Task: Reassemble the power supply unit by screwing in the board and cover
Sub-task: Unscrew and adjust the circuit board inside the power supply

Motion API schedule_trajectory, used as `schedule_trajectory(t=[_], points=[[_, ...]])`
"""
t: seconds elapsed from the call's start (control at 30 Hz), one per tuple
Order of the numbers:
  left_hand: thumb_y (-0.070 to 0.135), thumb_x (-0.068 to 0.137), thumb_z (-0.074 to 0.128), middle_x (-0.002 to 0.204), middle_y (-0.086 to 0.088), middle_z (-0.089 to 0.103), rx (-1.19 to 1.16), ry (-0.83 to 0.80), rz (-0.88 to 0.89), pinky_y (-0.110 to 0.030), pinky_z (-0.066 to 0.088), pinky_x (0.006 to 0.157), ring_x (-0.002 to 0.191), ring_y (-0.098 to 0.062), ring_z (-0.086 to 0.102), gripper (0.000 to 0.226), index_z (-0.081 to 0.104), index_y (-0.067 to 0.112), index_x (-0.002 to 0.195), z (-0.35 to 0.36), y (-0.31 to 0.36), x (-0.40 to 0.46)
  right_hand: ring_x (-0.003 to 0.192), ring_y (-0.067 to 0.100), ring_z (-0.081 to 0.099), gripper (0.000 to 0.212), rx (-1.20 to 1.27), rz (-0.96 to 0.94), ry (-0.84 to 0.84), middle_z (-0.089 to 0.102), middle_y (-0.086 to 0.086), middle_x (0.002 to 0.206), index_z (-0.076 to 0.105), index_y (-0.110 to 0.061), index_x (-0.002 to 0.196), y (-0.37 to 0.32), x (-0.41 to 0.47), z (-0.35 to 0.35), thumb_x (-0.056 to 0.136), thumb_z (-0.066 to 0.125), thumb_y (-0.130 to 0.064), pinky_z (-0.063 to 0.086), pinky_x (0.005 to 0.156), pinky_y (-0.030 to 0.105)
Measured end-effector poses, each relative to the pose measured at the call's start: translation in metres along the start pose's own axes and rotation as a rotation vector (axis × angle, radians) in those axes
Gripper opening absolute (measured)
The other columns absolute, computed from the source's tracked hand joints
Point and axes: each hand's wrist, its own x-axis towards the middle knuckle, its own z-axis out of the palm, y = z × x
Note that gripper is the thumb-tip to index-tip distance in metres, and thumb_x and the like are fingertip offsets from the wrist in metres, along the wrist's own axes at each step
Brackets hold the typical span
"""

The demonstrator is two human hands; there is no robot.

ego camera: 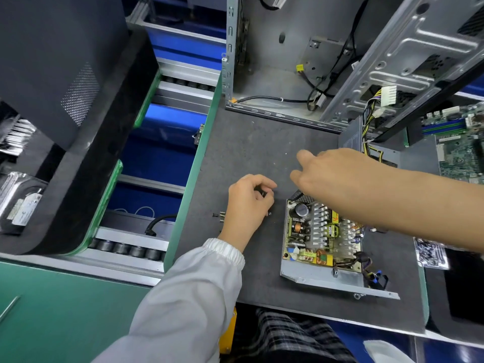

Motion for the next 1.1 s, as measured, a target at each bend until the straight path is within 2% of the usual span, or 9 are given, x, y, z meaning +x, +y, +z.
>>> schedule_trajectory(t=[0.17, 0.3, 0.37, 0.53, 0.67, 0.8, 0.9, 0.97, 1.1], points=[[-0.004, 0.085, 0.065, 0.076, -0.006, 0.065, 0.03, -0.023, 0.011, -0.007, 0.04, 0.054, 0.036, -0.003, 0.052, 0.014, 0.071, 0.009, 0.084, 0.003, -0.002, 0.001, 0.077, 0.025, 0.061, 0.041, -0.095, -0.029, 0.011, 0.031, -0.001, 0.058, 0.026, -0.018, 0.06, -0.003, -0.001, -0.003, 0.093, 0.05, -0.014, 0.029, 0.051, 0.027], [-0.002, 0.087, 0.064, 0.062, 0.0, 0.061, 0.003, -0.053, -0.035, -0.008, 0.038, 0.049, 0.033, -0.004, 0.049, 0.01, 0.072, 0.005, 0.087, 0.005, -0.001, 0.001, 0.056, 0.022, 0.037, 0.028, -0.051, 0.03, -0.032, 0.028, -0.002, 0.059, 0.034, -0.016, 0.075, 0.0, 0.004, 0.004, 0.098, 0.047, -0.025, 0.023, 0.043, 0.026], [-0.003, 0.087, 0.063, 0.055, 0.003, 0.057, -0.012, -0.061, -0.048, -0.009, 0.037, 0.045, 0.031, -0.005, 0.047, 0.01, 0.071, 0.003, 0.087, 0.006, 0.0, 0.002, 0.057, 0.021, 0.041, 0.031, 0.049, 0.046, -0.043, 0.029, -0.001, 0.066, 0.028, -0.014, 0.09, 0.007, 0.003, 0.006, 0.095, 0.051, -0.035, 0.02, 0.041, 0.028], [-0.004, 0.087, 0.062, 0.044, 0.01, 0.052, -0.013, -0.081, -0.052, -0.014, 0.038, 0.039, 0.029, -0.005, 0.046, 0.009, 0.07, 0.001, 0.088, 0.006, 0.003, 0.003, 0.052, 0.015, 0.034, 0.023, 0.028, 0.007, 0.007, 0.021, 0.002, 0.076, 0.032, -0.017, 0.089, 0.008, 0.0, 0.005, 0.083, 0.05, -0.004, 0.016, 0.041, 0.028], [-0.003, 0.087, 0.06, 0.036, 0.011, 0.049, -0.003, -0.09, -0.066, -0.014, 0.037, 0.037, 0.027, -0.005, 0.044, 0.01, 0.069, 0.0, 0.088, 0.005, 0.004, 0.002, 0.067, 0.022, 0.051, 0.019, -0.107, -0.008, 0.056, 0.025, 0.001, 0.066, 0.04, -0.017, 0.076, -0.004, -0.002, -0.002, 0.081, 0.05, -0.001, 0.012, 0.043, 0.028], [-0.003, 0.087, 0.062, 0.038, 0.01, 0.049, -0.022, -0.089, -0.085, -0.015, 0.037, 0.036, 0.028, -0.005, 0.045, 0.008, 0.069, 0.001, 0.087, 0.004, 0.005, 0.001, 0.064, 0.022, 0.044, 0.032, -0.147, 0.011, 0.016, 0.028, -0.001, 0.057, 0.032, -0.016, 0.06, -0.008, 0.002, -0.003, 0.083, 0.05, -0.003, 0.016, 0.045, 0.025], [-0.002, 0.087, 0.065, 0.05, 0.003, 0.053, -0.024, -0.09, -0.093, -0.016, 0.037, 0.035, 0.028, -0.006, 0.045, 0.005, 0.069, 0.002, 0.087, 0.004, 0.005, 0.001, 0.064, 0.022, 0.054, 0.017, -0.083, 0.042, -0.017, 0.034, -0.002, 0.06, 0.046, -0.016, 0.078, -0.005, 0.002, 0.005, 0.094, 0.049, -0.016, 0.023, 0.045, 0.025], [-0.002, 0.087, 0.065, 0.056, -0.002, 0.054, -0.017, -0.106, -0.101, -0.016, 0.037, 0.034, 0.029, -0.005, 0.046, 0.005, 0.068, 0.002, 0.088, 0.005, 0.006, 0.001, 0.052, 0.017, 0.043, 0.018, 0.005, 0.075, -0.031, 0.034, 0.003, 0.066, 0.037, -0.013, 0.093, -0.001, 0.0, 0.007, 0.093, 0.053, -0.02, 0.019, 0.041, 0.027], [-0.002, 0.087, 0.065, 0.057, -0.004, 0.056, 0.011, -0.134, -0.137, -0.016, 0.036, 0.033, 0.028, -0.005, 0.046, 0.005, 0.068, 0.002, 0.086, 0.007, 0.006, 0.006, 0.052, 0.017, 0.038, 0.028, 0.052, 0.067, 0.008, 0.03, 0.005, 0.088, 0.033, -0.013, 0.092, 0.006, -0.005, 0.006, 0.077, 0.052, 0.002, 0.017, 0.04, 0.028]])
